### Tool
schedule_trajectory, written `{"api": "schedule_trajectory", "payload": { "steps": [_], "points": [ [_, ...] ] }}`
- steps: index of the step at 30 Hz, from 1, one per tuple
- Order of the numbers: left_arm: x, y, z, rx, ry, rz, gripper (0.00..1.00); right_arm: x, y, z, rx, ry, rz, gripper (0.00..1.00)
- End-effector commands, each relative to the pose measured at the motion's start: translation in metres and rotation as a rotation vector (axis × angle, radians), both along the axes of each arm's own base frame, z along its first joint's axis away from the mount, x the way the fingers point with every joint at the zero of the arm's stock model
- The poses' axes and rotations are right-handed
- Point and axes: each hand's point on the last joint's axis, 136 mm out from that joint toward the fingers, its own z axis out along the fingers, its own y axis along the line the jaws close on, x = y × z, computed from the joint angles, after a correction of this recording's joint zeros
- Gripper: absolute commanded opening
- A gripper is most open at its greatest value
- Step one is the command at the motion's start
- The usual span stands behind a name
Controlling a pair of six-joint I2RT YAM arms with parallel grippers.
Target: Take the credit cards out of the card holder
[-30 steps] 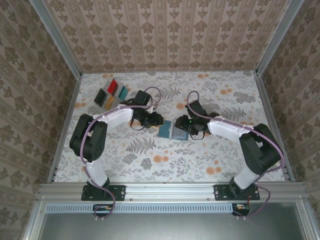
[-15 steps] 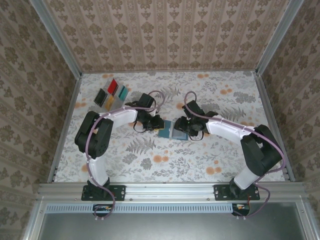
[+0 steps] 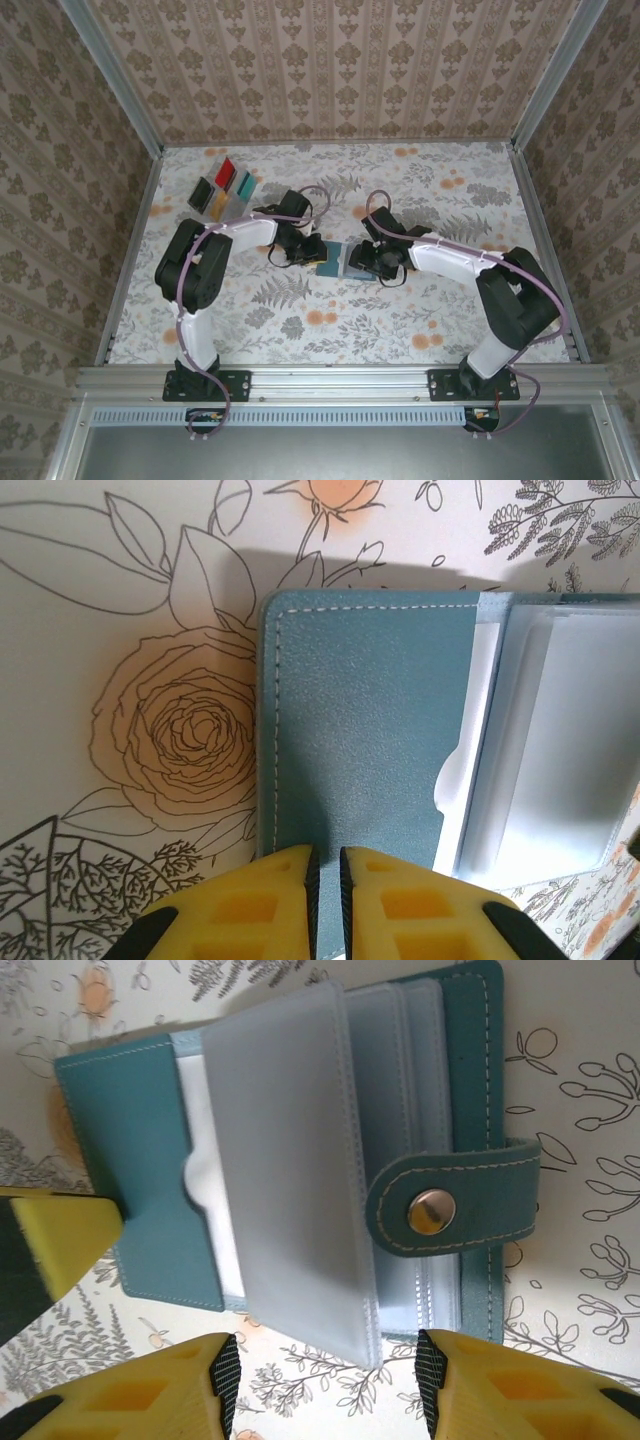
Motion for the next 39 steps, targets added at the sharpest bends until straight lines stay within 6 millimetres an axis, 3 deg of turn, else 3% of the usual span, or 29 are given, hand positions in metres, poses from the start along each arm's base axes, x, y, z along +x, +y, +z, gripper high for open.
{"api": "schedule_trajectory", "payload": {
  "steps": [1,13,20,25,28,34,39],
  "points": [
    [-0.003,0.003,-0.006,0.024,0.012,-0.006,0.17,0.002,0.007,0.000,0.006,0.016,0.006,0.53],
    [-0.004,0.004,-0.007,0.028,0.017,-0.004,0.16,0.011,0.026,0.001,0.074,0.005,0.064,0.45],
    [-0.003,0.004,-0.004,0.023,0.010,-0.005,0.16,0.024,0.052,0.029,0.241,-0.113,0.114,0.46],
    [0.000,0.006,0.002,0.016,-0.004,0.000,0.16,0.031,0.065,0.032,0.299,-0.129,0.133,0.47],
    [0.006,0.013,0.016,-0.002,-0.032,0.010,0.16,0.036,0.071,0.030,0.313,-0.126,0.137,0.48],
    [0.022,0.061,0.031,0.001,-0.062,0.135,0.17,0.044,0.079,0.028,0.327,-0.125,0.146,0.47],
    [0.022,0.059,0.050,-0.056,-0.095,0.130,0.18,0.047,0.067,0.028,0.289,-0.141,0.110,0.46]
  ]
}}
